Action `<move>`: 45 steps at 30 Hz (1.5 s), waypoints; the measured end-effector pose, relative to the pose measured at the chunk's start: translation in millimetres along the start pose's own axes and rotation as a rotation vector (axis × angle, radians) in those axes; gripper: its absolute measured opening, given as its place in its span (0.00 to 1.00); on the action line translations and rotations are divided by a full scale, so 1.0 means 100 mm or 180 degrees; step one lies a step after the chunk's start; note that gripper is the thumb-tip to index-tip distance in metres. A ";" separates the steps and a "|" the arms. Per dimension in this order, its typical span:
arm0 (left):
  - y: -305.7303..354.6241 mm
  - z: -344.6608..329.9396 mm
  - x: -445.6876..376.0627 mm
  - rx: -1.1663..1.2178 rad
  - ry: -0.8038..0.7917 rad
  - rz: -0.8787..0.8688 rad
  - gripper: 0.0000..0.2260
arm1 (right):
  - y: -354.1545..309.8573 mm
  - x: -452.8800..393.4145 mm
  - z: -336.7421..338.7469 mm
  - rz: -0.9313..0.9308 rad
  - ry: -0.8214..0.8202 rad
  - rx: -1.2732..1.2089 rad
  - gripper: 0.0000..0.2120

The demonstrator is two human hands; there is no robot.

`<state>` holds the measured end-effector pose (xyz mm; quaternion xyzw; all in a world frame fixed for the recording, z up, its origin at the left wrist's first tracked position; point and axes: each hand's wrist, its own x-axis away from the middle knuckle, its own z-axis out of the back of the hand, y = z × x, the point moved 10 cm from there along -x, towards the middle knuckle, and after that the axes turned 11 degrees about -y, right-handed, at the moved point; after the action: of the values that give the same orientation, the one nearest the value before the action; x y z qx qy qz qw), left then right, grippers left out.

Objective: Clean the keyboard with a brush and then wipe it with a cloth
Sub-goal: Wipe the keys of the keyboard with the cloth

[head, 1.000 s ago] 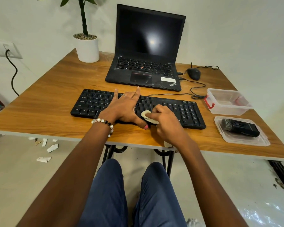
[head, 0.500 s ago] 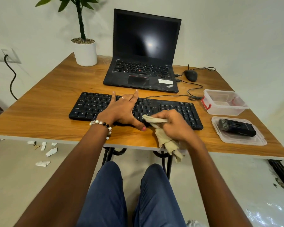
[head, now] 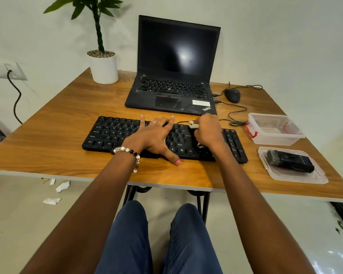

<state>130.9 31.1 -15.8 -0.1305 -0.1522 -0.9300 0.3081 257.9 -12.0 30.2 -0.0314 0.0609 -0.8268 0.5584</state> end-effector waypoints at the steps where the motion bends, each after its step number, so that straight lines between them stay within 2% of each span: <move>1: 0.00 0.00 0.00 -0.0015 0.0006 0.0009 0.63 | -0.10 0.01 0.00 0.0195 -0.0015 -0.0004 0.16; 4: -0.01 0.00 -0.01 -0.0056 0.0003 0.0052 0.64 | -0.17 0.06 -0.02 0.0630 -0.0231 0.0023 0.22; 6: -0.03 -0.01 -0.03 -0.0065 -0.0013 0.0069 0.65 | -0.03 0.09 0.01 0.0681 -0.0393 -0.0094 0.22; 8: -0.04 -0.02 -0.03 -0.0054 -0.0012 0.0061 0.66 | 0.21 0.08 0.09 0.0507 -0.0467 -0.0149 0.20; 12: -0.04 -0.01 -0.03 -0.0042 0.0017 0.0058 0.65 | 0.65 0.02 0.16 -0.0135 -0.0484 0.0231 0.18; 17: -0.02 -0.01 -0.03 -0.0037 0.0014 0.0036 0.64 | 0.34 0.05 0.09 -0.0002 -0.0208 0.0533 0.13; 22: -0.01 -0.01 -0.03 -0.0065 -0.0032 0.0059 0.65 | 0.13 -0.06 -0.01 0.0371 -0.0170 -0.0025 0.16; 26: -0.03 0.01 -0.01 -0.0047 -0.0012 0.0118 0.65 | 0.21 0.02 0.02 0.0710 -0.0436 -0.0291 0.19; 28: -0.03 0.02 0.01 -0.0039 0.0021 0.0130 0.65 | 0.36 0.05 0.09 0.0661 -0.0502 -0.0133 0.16; 33: -0.02 0.00 -0.01 -0.0026 0.0071 0.0073 0.64 | 0.67 0.03 0.12 0.0089 -0.0359 0.0375 0.16; 39: -0.01 0.00 -0.03 -0.0024 0.0051 0.0042 0.65 | 0.31 -0.04 0.04 0.0278 -0.0076 -0.0111 0.14; 45: -0.04 -0.01 -0.03 -0.0029 0.0032 0.0111 0.65 | 0.15 -0.03 -0.01 0.0621 -0.0272 -0.0198 0.15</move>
<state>130.6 35.7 -18.1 -0.1298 -0.1441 -0.9258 0.3245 272.8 -15.0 27.4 -0.0779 0.0654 -0.7641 0.6370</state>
